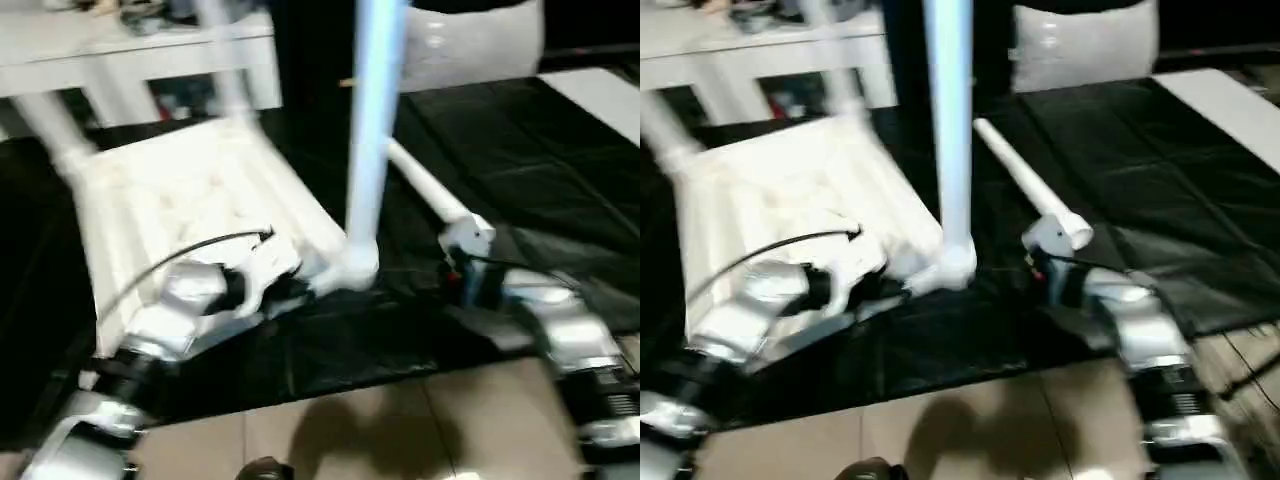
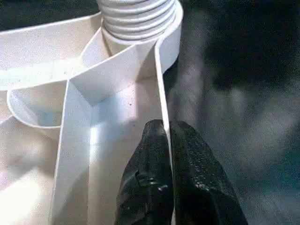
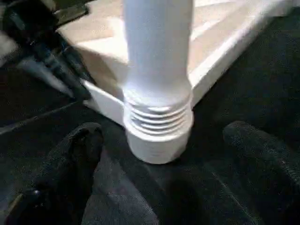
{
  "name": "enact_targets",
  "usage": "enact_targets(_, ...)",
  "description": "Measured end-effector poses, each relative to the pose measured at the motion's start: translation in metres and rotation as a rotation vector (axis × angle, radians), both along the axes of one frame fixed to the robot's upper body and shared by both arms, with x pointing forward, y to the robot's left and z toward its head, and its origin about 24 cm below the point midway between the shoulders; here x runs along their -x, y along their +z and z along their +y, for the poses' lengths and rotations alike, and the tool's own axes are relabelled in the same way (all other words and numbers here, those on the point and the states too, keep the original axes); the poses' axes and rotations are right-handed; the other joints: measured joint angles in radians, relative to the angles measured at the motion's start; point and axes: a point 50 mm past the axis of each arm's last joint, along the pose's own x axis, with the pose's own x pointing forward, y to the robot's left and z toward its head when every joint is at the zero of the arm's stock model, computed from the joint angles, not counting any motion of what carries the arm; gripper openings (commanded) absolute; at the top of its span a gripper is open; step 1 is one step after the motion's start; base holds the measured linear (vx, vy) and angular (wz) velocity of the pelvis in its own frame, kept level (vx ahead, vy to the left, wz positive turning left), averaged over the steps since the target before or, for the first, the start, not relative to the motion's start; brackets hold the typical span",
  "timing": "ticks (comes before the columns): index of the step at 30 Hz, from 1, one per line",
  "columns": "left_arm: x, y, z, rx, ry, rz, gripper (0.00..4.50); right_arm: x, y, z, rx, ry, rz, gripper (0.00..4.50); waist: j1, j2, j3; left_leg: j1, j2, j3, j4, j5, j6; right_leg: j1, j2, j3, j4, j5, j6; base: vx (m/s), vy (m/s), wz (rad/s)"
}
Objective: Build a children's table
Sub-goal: Rotate leg to tighten
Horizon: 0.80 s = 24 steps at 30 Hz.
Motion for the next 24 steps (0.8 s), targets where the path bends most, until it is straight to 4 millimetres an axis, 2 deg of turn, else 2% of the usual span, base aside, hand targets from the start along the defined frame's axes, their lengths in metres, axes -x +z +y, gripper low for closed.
enact_targets(4,0.003,0.002,-0.004,-0.018,-0.121,0.004,0.00,0.004,-0.002,0.007,0.035,0.107,0.020,4.46,0.014,0.000,0.000,0.001,-0.001,0.003,0.000,0.001,0.001,0.000,-0.002,0.001,0.000,0.000,0.000,0.000,0.000,0.00)
enact_targets(9,0.004,0.003,-0.008,-0.036,-0.209,0.004,0.00,0.004,0.001,0.015,0.042,0.196,0.030,4.46,0.015,0.000,0.000,0.001,0.000,0.005,0.000,0.001,0.002,0.000,-0.002,0.002,0.002,0.000,0.000,0.000,0.000,0.00)
enact_targets(10,0.004,0.004,-0.008,-0.038,-0.220,0.005,0.00,0.004,0.001,0.016,0.041,0.202,0.031,4.20,0.015,-0.001,0.000,0.002,0.000,0.005,0.000,0.001,0.002,0.000,-0.002,0.002,0.002,0.000,0.000,0.000,0.000,0.00)
enact_targets(13,0.005,0.004,-0.009,-0.041,-0.245,0.003,0.00,0.003,-0.001,0.020,0.033,0.222,0.052,4.07,0.013,-0.001,0.000,0.001,0.001,0.006,0.000,0.001,0.002,-0.001,-0.002,0.002,0.002,0.000,0.000,0.000,0.000,0.00)
enact_targets(16,0.005,0.004,-0.009,-0.047,-0.255,-0.004,0.00,0.002,-0.002,0.022,0.033,0.237,0.062,3.69,0.013,-0.001,0.000,0.001,0.001,0.007,0.000,0.001,0.002,-0.001,-0.002,0.002,0.002,0.000,0.000,0.000,0.000,0.00)
enact_targets(20,0.004,0.003,-0.008,-0.049,-0.259,-0.009,0.00,0.001,-0.001,0.025,0.044,0.263,0.064,3.48,0.013,-0.001,0.000,0.002,0.001,0.007,0.000,0.001,0.002,-0.001,-0.002,0.002,0.002,0.000,0.000,0.000,0.000,0.00)
enact_targets(21,0.004,0.003,-0.008,-0.049,-0.259,-0.009,0.00,0.001,-0.001,0.025,0.044,0.263,0.065,3.20,0.013,-0.001,0.000,0.002,0.001,0.007,0.000,0.001,0.002,-0.001,-0.002,0.002,0.002,0.000,0.000,0.000,0.000,0.00)
enact_targets(24,0.004,0.003,-0.008,-0.050,-0.258,-0.009,0.00,0.002,-0.002,0.025,0.040,0.271,0.075,3.11,0.012,-0.001,0.000,0.002,0.002,0.007,0.000,0.001,0.002,-0.001,-0.002,0.002,0.003,0.000,0.000,0.000,0.000,0.00)
